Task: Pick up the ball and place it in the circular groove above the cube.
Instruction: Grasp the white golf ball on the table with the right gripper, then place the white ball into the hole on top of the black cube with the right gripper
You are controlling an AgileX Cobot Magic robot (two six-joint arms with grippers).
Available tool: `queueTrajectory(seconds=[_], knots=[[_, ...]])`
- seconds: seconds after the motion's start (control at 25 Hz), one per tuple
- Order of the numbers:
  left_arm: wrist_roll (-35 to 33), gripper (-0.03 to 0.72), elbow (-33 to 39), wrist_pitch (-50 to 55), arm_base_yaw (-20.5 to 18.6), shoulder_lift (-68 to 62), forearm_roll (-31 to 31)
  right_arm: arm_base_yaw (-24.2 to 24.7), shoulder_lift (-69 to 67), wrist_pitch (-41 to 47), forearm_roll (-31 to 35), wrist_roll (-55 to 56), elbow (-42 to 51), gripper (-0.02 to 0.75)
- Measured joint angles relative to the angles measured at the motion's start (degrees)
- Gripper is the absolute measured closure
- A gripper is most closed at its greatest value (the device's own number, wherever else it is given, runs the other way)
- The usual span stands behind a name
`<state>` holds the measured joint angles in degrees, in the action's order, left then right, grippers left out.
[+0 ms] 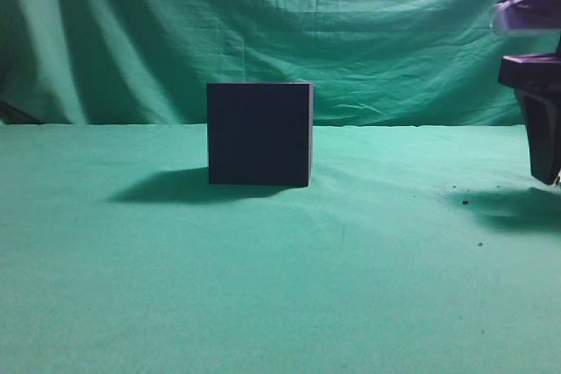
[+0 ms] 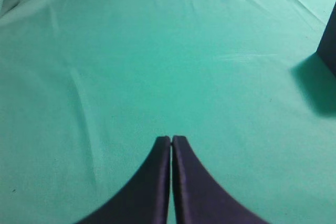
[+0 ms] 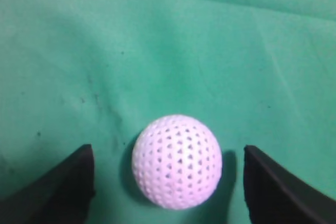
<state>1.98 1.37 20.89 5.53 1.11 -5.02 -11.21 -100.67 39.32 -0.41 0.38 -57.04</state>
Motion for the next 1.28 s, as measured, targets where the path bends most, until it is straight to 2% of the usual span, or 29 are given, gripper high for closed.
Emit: queueTrajectory(seconds=[0.12,0.24,0.32,0.36,0.56,0.72,0.84,0.96,1.16,1.28], knots=[[0.0,0.688,0.0,0.0,0.0,0.0,0.0,0.0,-1.3,-1.3,-0.1,0.1,-0.2,0.189],[0.0,0.688,0.0,0.0,0.0,0.0,0.0,0.0,-1.7,-2.2,-0.1,1.1,-0.3,0.307],[0.0,0.688,0.0,0.0,0.0,0.0,0.0,0.0,-1.8,-2.6,-0.2,1.4,-0.6,0.419],[0.0,0.688,0.0,0.0,0.0,0.0,0.0,0.0,-1.9,-2.5,-0.2,1.4,-0.8,0.433],[0.0,0.688,0.0,0.0,0.0,0.0,0.0,0.0,-1.3,3.6,1.3,1.8,-7.6,0.425],[0.0,0.688,0.0,0.0,0.0,0.0,0.0,-1.1,0.7,8.7,6.7,-1.1,-17.0,0.425],[0.0,0.688,0.0,0.0,0.0,0.0,0.0,-5.3,0.9,12.6,9.5,-3.3,-23.8,0.425],[0.0,0.688,0.0,0.0,0.0,0.0,0.0,-12.2,-0.3,14.4,10.0,-4.1,-29.0,0.425],[0.0,0.688,0.0,0.0,0.0,0.0,0.0,-22.1,-6.0,15.3,7.4,-4.4,-35.3,0.425],[0.0,0.688,0.0,0.0,0.0,0.0,0.0,-25.4,-9.8,15.7,6.4,-4.5,-37.8,0.425]])
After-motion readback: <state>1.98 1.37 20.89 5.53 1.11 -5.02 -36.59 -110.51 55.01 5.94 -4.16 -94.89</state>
